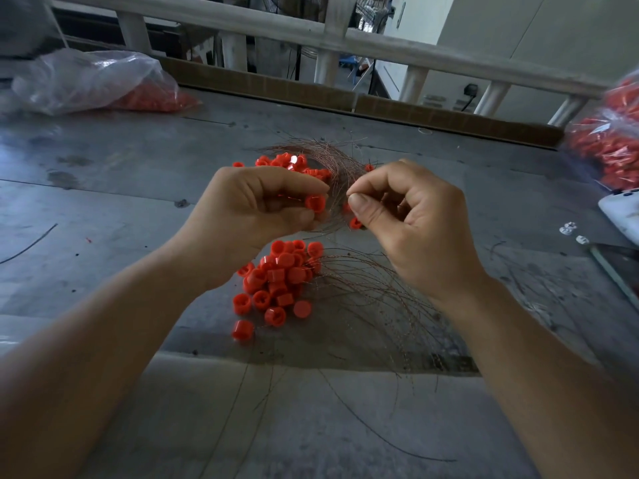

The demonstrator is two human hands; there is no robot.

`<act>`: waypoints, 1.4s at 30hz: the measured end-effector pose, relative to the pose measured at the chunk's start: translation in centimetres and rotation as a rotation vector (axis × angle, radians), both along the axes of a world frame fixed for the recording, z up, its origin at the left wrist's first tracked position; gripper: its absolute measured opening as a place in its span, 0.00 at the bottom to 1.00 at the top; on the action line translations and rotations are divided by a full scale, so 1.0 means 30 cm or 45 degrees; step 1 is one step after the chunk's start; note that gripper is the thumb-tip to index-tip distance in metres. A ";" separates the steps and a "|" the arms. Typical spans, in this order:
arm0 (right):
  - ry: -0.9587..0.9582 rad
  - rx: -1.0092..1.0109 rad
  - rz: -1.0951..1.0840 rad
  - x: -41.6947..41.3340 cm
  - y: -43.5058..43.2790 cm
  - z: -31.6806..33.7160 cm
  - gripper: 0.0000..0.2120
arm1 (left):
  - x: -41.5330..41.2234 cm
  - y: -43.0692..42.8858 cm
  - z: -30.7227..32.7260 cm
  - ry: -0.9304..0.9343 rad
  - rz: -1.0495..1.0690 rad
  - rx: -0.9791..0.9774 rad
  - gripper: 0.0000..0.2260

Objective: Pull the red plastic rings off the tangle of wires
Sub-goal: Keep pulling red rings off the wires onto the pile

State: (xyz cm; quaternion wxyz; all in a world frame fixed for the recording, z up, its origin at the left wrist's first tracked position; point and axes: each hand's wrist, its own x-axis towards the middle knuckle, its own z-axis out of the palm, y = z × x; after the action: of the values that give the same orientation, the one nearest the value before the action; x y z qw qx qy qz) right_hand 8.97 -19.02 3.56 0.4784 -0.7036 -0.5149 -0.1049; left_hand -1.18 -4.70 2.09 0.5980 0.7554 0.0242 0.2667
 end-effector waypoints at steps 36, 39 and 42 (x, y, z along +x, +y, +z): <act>-0.005 -0.150 -0.059 0.002 0.001 -0.003 0.03 | -0.002 0.010 -0.001 -0.037 -0.133 -0.246 0.14; 0.002 -0.155 -0.064 0.003 0.002 -0.003 0.04 | -0.002 0.010 0.002 -0.035 -0.141 -0.241 0.14; 0.000 -0.159 -0.065 0.003 0.001 -0.003 0.04 | -0.002 0.010 0.002 -0.041 -0.140 -0.231 0.14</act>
State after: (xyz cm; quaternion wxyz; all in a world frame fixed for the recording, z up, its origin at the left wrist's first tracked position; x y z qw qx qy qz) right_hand 9.05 -19.01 3.47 0.4306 -0.7451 -0.5022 -0.0848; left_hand -1.23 -4.41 2.16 0.6781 0.6939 -0.0030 0.2424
